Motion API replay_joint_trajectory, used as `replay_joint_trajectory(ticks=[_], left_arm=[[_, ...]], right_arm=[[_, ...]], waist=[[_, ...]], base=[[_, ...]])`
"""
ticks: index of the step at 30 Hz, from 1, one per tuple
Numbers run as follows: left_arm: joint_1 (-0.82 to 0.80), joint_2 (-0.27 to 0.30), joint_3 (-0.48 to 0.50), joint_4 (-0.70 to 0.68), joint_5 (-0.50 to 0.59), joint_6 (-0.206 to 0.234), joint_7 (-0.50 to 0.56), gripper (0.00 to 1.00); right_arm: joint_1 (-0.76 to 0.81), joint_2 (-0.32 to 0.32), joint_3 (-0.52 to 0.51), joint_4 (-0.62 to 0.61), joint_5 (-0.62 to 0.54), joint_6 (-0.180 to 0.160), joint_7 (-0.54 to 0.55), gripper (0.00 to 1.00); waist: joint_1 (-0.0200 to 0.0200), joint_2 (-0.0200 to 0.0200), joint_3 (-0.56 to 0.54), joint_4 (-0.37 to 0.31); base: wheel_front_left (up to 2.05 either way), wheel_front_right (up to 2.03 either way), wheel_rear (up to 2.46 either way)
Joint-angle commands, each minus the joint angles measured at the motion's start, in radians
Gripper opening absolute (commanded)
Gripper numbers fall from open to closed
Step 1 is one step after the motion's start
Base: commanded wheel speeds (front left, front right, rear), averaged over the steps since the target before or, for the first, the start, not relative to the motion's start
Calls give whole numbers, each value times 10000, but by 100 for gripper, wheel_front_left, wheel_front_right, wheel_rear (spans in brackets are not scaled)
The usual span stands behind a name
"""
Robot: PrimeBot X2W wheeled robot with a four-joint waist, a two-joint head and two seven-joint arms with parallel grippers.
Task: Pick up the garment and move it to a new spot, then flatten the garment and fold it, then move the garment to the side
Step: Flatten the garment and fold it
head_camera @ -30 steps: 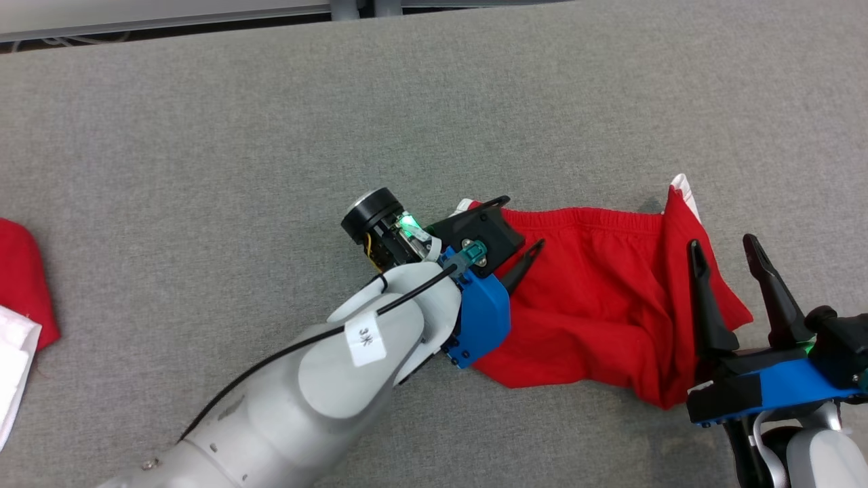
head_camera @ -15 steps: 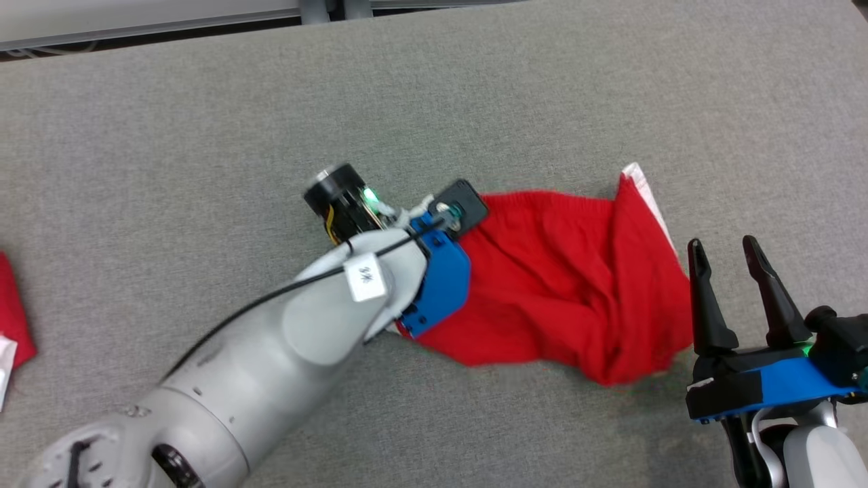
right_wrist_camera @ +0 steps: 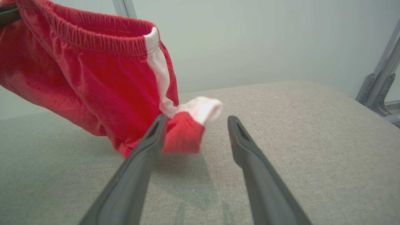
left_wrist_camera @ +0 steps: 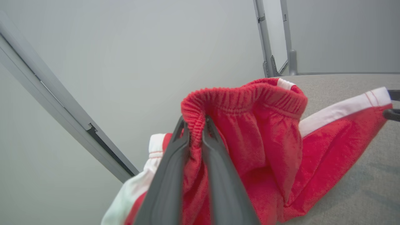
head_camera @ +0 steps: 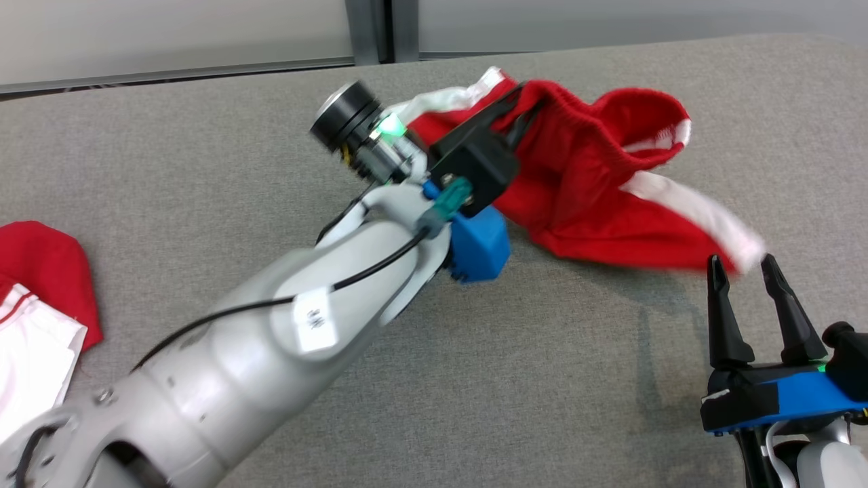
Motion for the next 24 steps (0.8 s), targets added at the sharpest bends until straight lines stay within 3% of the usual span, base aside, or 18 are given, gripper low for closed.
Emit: replay_joint_trajectory(ticks=[1,8,15,19,24], left_arm=[[627,362,150,-515,-241,245,57,0],[3290,1955,1053,-2763,-1721,1451,115,0],[6482,3280,2183,-3998,-3608,2781,-151,0],[7647,3575,2316,-4237,-4207,3041,-152,0],[8456,3427,2177,-4198,-4702,2831,-101,0]], right_arm=[[123,2,-29,-44,86,1,11,100],[213,0,-100,-234,105,1,77,100],[210,0,-92,-379,-6,1,234,100],[160,4,-84,-448,-98,1,301,100],[214,-1,-88,-564,-225,1,435,100]], waist=[[1,0,-43,76],[1,0,-21,303],[1,0,39,548],[1,0,70,722],[1,0,-15,919]], base=[[0,0,0],[0,0,0],[0,0,0],[0,0,0],[0,0,0]])
